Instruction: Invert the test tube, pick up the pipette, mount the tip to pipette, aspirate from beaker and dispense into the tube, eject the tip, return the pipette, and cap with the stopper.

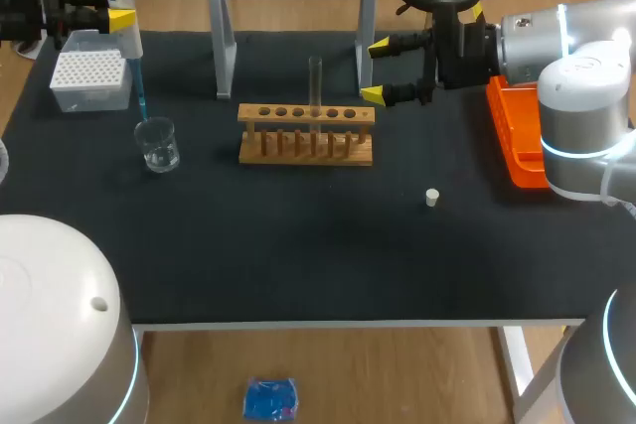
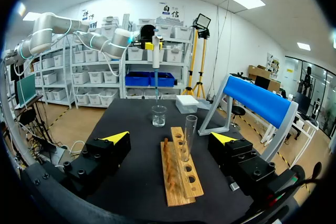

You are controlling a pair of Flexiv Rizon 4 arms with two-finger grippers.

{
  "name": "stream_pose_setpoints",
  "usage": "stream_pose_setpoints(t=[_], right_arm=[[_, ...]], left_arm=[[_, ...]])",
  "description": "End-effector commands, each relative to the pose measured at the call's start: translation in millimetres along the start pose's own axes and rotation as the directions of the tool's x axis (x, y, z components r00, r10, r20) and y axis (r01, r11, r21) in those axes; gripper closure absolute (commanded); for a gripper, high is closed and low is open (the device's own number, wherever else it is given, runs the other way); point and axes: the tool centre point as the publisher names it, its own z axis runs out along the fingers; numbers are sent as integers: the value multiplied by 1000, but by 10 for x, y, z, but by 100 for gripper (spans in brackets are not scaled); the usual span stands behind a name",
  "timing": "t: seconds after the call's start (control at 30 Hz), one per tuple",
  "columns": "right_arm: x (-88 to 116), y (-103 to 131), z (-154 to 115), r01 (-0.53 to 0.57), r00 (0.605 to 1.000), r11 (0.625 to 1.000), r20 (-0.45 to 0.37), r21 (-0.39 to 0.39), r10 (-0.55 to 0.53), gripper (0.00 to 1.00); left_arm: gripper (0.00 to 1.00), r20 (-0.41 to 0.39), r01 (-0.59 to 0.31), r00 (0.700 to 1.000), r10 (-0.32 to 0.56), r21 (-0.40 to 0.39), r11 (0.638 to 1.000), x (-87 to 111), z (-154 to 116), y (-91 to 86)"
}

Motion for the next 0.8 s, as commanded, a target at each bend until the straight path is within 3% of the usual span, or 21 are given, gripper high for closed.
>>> stream_pose_setpoints(t=[0.03,0.23,0.33,0.47,0.8], right_arm=[[4,-3,4,1,1000,1000,2,0,-1,0],[4,-3,4,1,1000,1000,2,0,-1,0],[4,-3,4,1,1000,1000,2,0,-1,0],[4,-3,4,1,1000,1000,2,0,-1,0],[4,-3,4,1,1000,1000,2,0,-1,0]], left_arm=[[100,-2,3,1000,-3,-8,1000,1,-2,-63],[100,-55,2,998,-3,-9,1000,62,156,-652],[100,-88,-5,996,3,-31,1000,103,331,-1013],[100,-145,-3,989,-2,-38,999,159,656,-1371],[100,-299,-53,953,55,15,998,199,1703,-1927]])
